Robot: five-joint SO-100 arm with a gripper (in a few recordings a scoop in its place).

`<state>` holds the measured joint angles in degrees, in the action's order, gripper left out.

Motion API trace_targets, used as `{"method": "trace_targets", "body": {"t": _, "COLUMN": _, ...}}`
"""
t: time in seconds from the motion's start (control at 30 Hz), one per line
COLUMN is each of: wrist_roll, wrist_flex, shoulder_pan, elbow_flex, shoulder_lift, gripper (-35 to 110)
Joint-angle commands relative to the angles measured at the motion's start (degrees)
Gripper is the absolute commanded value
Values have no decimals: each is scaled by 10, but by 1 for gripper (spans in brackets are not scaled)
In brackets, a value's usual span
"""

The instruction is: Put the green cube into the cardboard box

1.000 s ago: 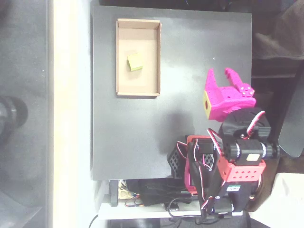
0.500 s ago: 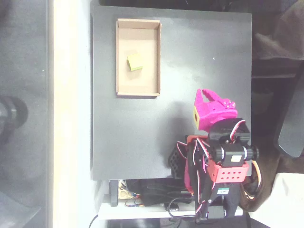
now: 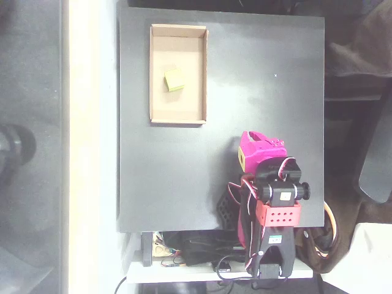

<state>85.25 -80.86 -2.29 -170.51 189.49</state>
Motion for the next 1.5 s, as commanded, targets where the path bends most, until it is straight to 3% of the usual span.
{"method": "trace_targets", "body": {"t": 0.0, "wrist_roll": 4, "wrist_flex": -6, "shoulder_pan": 0, "elbow_flex": -21, "shoulder_lift": 11, "gripper": 2}}
{"method": "trace_targets", "body": {"t": 1.47, "wrist_roll": 4, "wrist_flex": -7, "shoulder_pan": 54, "elbow_flex": -105, "shoulder_lift": 18, "gripper": 2}}
